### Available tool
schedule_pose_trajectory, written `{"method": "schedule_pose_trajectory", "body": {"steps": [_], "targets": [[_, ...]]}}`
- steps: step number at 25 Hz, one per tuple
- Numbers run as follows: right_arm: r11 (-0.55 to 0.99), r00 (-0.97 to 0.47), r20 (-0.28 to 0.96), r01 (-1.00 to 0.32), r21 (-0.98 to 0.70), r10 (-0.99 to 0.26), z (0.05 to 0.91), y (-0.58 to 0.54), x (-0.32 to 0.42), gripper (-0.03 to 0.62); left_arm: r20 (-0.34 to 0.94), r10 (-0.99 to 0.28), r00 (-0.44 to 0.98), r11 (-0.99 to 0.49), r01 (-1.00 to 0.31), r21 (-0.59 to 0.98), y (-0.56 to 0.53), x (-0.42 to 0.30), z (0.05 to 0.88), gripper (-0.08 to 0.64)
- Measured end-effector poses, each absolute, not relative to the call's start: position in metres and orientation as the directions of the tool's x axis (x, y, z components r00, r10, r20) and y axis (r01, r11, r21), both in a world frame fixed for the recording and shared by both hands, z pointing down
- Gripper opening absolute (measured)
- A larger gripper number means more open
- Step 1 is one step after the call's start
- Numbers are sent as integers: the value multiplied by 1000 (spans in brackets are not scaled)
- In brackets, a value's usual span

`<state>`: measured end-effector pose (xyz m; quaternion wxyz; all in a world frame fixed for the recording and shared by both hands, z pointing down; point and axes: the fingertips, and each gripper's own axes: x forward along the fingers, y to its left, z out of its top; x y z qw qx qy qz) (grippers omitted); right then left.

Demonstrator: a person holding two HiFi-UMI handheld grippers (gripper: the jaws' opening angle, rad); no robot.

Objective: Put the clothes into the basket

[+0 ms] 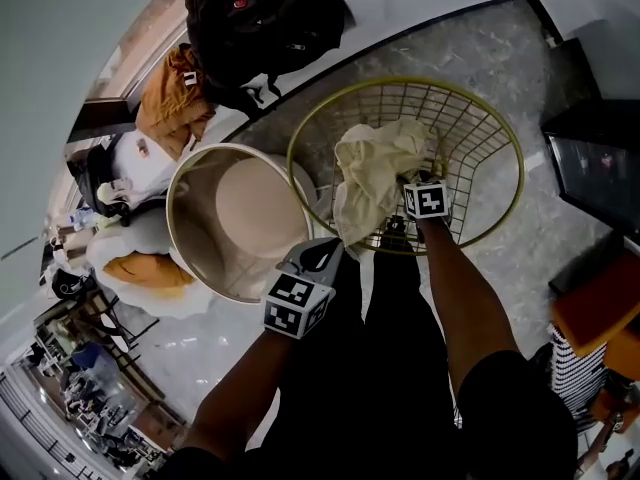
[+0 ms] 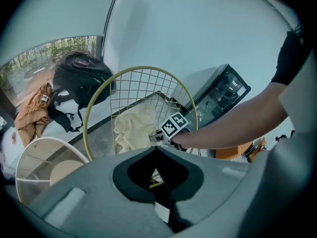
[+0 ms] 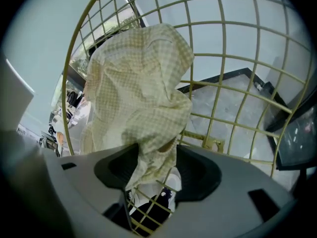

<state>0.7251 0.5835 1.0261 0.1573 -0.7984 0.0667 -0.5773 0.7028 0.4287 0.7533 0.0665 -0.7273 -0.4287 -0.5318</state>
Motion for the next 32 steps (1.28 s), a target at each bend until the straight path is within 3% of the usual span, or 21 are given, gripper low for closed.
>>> {"method": "schedule_pose_trajectory", "body": {"steps": [7, 8, 11, 13, 24, 32], "targets": [[-899, 301, 910, 246, -363, -285, 1043, 592, 715, 263, 824, 563, 62, -619, 692, 371, 421, 699, 752, 0], [-891, 302, 904, 246, -380, -302, 1042, 589, 715, 240, 822, 565, 63, -619, 692, 372, 419, 700, 751, 0], [-886, 322, 884, 206, -415, -339, 1030, 579, 719, 91, 818, 572, 67, -614, 696, 372, 416, 703, 748, 0], [-885, 348, 871, 187, -427, -347, 1019, 574, 722, 63, 814, 577, 69, -610, 700, 373, 414, 706, 745, 0], [-859, 508, 767, 97, -502, -391, 904, 541, 720, 58, 763, 640, 92, -567, 726, 389, 409, 718, 702, 0], [-881, 571, 742, 65, -469, -352, 806, 536, 723, 58, 713, 688, 136, -524, 773, 358, 402, 735, 647, 0]]}}
